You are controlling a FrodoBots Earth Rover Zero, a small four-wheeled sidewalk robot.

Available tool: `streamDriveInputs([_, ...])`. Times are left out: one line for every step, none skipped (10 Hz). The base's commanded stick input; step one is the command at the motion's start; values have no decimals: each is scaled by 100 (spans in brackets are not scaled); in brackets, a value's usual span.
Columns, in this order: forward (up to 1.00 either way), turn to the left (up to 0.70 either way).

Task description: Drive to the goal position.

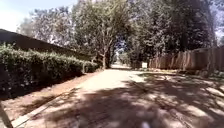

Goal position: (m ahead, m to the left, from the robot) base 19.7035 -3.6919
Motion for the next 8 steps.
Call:
streamDriveInputs([70,0])
streamDriveInputs([70,0])
streamDriveInputs([70,0])
streamDriveInputs([70,0])
streamDriveInputs([70,0])
streamDriveInputs([70,0])
streamDriveInputs([70,-5])
streamDriveInputs([70,-12])
